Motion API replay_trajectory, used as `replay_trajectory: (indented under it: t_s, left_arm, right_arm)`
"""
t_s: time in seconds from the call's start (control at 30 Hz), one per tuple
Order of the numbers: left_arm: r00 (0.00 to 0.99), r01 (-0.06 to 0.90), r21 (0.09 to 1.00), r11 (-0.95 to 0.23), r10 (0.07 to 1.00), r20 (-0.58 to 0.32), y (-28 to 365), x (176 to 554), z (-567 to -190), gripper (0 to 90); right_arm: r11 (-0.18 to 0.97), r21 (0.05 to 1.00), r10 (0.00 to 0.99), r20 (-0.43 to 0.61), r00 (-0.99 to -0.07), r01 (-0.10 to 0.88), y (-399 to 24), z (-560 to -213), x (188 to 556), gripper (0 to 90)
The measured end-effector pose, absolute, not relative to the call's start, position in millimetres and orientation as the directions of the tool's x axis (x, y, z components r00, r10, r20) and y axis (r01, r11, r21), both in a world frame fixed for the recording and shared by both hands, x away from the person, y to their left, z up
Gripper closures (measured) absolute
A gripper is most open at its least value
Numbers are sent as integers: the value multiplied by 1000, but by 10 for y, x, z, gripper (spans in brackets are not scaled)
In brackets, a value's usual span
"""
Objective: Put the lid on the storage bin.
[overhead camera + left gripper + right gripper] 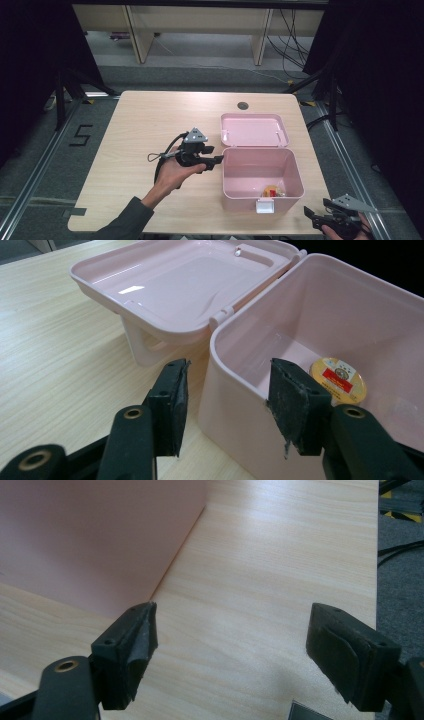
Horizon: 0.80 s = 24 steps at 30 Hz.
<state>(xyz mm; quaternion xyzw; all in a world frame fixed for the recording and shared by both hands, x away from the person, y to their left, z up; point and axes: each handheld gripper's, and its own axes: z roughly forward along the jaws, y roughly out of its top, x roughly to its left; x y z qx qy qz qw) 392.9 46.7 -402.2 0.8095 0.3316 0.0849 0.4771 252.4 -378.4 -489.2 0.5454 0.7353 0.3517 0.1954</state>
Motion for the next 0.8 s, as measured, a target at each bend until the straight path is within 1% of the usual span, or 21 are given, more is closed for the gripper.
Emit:
replay_trajectory:
  t_s: [0.13,0.17,0.23,0.27,0.3,0.43,0.6,0.63,0.7,0.77,0.8]
  left_arm:
    - [766,460,823,-334,618,-177,423,4008,-4020,511]
    - [759,468,824,-320,623,-189,401,4020,-4023,512]
    - [764,467,816,-341,619,-179,382,4051,-4019,522]
    - [760,470,819,-329,623,-186,356,4060,-4025,524]
    - [765,469,810,-352,620,-173,332,4085,-4020,528]
    - [753,479,813,-333,631,-185,271,4110,-4031,545]
    - [754,487,790,-372,637,-164,209,4152,-4046,583]
    - [753,488,786,-379,638,-161,185,4160,-4050,583]
    - [754,488,783,-386,638,-155,165,4177,-4052,598]
    - [754,494,771,-401,639,-152,140,4191,-4053,615]
    - [753,495,768,-405,642,-147,128,4202,-4056,620]
  right_arm:
    - [154,729,939,101,-327,667,-3783,-4892,2524,215]
    - [155,730,939,99,-328,665,-3783,-4897,2527,215]
    - [158,730,939,97,-329,665,-3785,-4897,2526,215]
    - [163,730,939,92,-332,663,-3788,-4896,2528,215]
    - [156,730,939,100,-330,665,-3785,-4895,2524,216]
    - [157,730,939,100,-330,665,-3785,-4899,2527,216]
    - [166,733,936,93,-339,660,-3794,-4908,2531,216]
    - [200,738,934,56,-353,645,-3818,-4902,2540,216]
    - [200,738,933,57,-355,644,-3821,-4904,2542,216]
    - [183,736,930,86,-358,652,-3809,-4913,2542,217]
    - [200,738,932,60,-358,644,-3821,-4905,2541,218]
